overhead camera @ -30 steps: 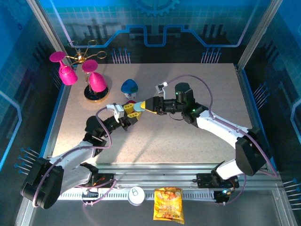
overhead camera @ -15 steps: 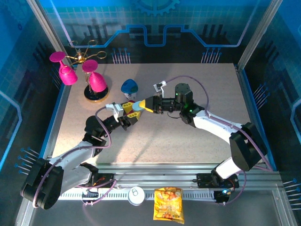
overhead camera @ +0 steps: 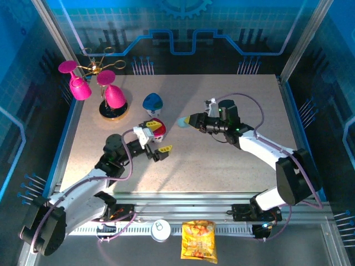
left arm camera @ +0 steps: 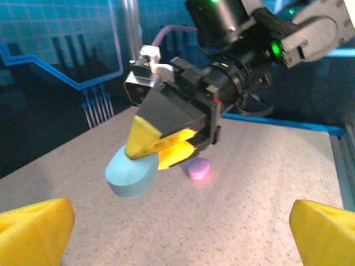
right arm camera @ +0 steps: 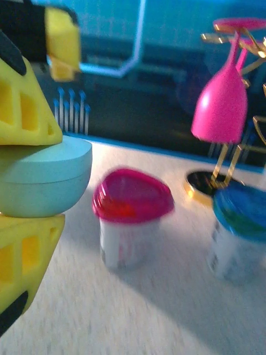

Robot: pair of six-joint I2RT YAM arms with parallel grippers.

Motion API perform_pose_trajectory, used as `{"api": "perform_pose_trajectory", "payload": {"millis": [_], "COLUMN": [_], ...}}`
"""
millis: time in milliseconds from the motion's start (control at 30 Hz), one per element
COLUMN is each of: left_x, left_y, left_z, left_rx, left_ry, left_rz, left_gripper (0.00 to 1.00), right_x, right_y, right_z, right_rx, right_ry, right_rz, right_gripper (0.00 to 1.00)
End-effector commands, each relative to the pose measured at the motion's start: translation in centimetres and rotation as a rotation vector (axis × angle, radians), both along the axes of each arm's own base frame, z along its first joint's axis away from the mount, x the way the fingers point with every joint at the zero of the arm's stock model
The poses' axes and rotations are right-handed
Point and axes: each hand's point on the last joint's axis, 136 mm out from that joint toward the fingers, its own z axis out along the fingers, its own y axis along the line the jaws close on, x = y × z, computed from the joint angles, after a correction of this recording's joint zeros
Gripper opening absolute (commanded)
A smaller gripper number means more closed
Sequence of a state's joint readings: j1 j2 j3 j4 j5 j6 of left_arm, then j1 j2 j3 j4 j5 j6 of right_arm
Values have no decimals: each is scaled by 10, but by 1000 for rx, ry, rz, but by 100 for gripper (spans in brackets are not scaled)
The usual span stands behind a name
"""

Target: Insert the wireless bluetooth earbuds into the charging case

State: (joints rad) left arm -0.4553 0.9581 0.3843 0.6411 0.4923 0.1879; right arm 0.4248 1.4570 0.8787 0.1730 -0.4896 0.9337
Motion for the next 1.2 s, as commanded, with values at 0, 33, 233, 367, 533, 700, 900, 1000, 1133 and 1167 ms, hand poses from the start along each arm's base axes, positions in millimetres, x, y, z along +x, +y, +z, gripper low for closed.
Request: {"api": "perform_pose_trajectory", "payload": {"millis": [0, 33, 233, 367, 533, 700, 900, 1000, 1133, 1167], "left_x": [-4, -4, -10, -10, -10, -9, 17, 33, 52, 56], "left_y": [-10, -13, -31, -36, -37, -37, -17, 6, 48, 61], "left_z": [-29, -34, -60, -66, -65, -62, -45, -33, -27, -28], "left_rx": [178, 196, 296, 321, 319, 299, 199, 151, 131, 132], "left_ry": [27, 40, 100, 108, 113, 126, 112, 107, 94, 96], "left_rz": [-24, -37, -115, -134, -142, -125, 62, 200, 446, 519], "left_gripper": [99, 99, 99, 99, 99, 99, 99, 99, 99, 99], "right_x": [-2, -1, -1, -3, -5, -2, 6, 10, 14, 15], "right_y": [-38, -44, -73, -78, -84, -92, -112, -125, -154, -162], "right_z": [-49, -57, -108, -135, -156, -145, -101, -74, -46, -39], "right_rx": [-208, -235, -435, -492, -536, -575, -664, -722, -846, -874], "right_ry": [34, 45, 90, 131, 166, 123, -42, -184, -329, -364], "right_rz": [-85, -99, -149, -141, -145, -168, -223, -250, -321, -346], "right_gripper": [14, 14, 15, 16, 21, 52, 82, 95, 100, 100]}}
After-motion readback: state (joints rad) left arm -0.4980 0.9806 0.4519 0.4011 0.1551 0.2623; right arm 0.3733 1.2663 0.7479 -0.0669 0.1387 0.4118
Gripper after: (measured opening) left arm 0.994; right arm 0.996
